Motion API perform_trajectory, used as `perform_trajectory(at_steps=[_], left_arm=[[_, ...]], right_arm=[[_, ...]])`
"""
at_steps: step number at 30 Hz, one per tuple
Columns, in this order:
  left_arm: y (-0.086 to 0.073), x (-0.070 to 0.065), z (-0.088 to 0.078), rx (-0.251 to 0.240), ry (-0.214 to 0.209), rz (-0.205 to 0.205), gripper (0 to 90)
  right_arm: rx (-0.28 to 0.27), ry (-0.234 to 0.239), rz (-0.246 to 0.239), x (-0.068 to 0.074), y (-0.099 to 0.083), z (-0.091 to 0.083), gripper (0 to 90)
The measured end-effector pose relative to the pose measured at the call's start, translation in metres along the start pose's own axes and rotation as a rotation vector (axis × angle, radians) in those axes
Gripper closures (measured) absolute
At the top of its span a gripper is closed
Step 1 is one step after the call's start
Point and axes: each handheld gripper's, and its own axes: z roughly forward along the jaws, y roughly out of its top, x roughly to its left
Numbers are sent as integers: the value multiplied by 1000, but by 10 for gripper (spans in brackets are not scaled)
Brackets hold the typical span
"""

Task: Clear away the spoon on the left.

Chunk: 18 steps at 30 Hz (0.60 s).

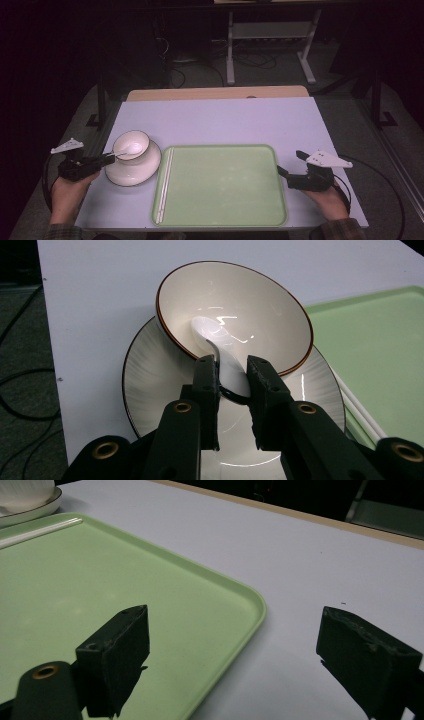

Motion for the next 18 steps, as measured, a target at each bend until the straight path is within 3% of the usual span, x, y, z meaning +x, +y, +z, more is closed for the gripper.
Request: perform_trajectory(at_steps=[18], left_arm=[[2,-3,0,26,-7,30,774]], right_arm=[[-3,0,0,0,0,0,130]])
